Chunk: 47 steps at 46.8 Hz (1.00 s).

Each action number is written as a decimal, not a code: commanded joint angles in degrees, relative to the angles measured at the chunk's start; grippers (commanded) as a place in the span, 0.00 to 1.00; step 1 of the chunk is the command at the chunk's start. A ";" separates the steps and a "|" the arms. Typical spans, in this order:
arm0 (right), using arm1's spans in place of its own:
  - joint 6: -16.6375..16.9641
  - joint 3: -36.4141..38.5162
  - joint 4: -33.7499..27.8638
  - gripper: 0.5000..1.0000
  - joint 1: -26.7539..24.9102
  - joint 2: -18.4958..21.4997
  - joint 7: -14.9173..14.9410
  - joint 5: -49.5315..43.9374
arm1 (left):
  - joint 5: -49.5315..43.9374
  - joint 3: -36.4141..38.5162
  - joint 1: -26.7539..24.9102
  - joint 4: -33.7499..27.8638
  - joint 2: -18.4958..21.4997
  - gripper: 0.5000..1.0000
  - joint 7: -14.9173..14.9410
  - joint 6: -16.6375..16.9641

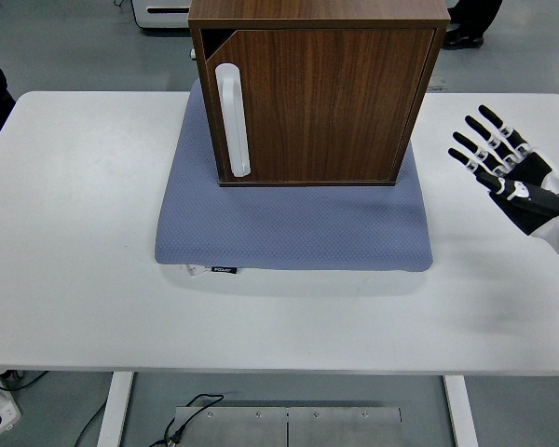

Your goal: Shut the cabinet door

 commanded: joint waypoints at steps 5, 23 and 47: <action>-3.74 1.55 -4.13 1.00 1.99 0.91 0.04 2.86 | 0.05 -0.01 -0.01 0.00 0.00 1.00 0.02 -0.01; -14.81 1.90 -14.95 1.00 9.82 8.64 0.13 4.71 | -0.03 -0.01 -0.01 0.00 0.00 1.00 0.02 -0.01; -19.12 2.08 -21.80 1.00 14.48 15.06 0.13 8.84 | -0.03 -0.01 -0.01 0.00 0.00 1.00 -0.07 -0.01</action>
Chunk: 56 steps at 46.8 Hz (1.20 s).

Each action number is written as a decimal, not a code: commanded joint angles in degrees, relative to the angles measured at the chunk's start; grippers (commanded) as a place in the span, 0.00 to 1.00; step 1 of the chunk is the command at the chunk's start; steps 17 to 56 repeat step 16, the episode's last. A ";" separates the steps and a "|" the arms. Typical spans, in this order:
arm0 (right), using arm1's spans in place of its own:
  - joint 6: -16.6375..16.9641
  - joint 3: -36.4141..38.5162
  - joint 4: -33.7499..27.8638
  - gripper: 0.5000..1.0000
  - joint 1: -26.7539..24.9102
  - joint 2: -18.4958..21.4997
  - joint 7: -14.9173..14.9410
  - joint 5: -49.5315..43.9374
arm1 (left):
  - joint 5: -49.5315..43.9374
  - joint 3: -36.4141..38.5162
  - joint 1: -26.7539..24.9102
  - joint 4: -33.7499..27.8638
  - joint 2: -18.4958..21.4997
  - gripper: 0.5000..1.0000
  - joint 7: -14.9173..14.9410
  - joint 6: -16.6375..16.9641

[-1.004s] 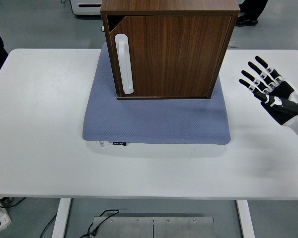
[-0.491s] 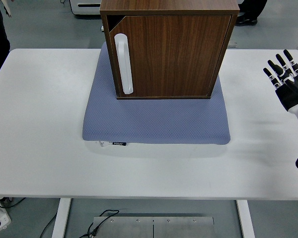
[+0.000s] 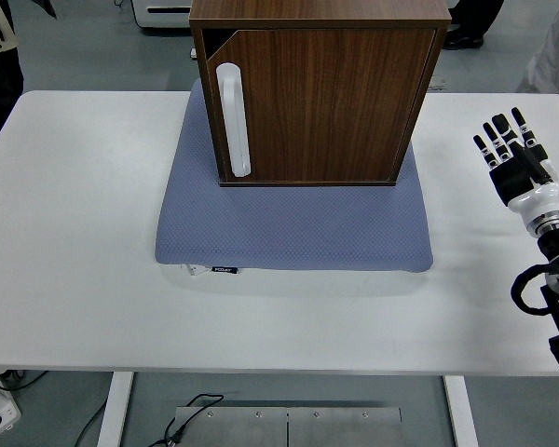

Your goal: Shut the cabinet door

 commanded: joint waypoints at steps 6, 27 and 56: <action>-0.18 0.38 -0.38 1.00 0.23 2.13 0.17 0.07 | -0.05 -0.01 0.00 -0.01 0.00 1.00 -0.09 0.01; -0.18 0.38 -1.52 1.00 0.23 3.80 0.96 0.07 | 0.04 -0.01 0.00 -0.01 0.00 1.00 0.00 0.01; -0.18 0.38 -1.52 1.00 0.23 3.80 0.96 0.07 | 0.04 -0.01 0.00 -0.01 0.00 1.00 0.00 0.01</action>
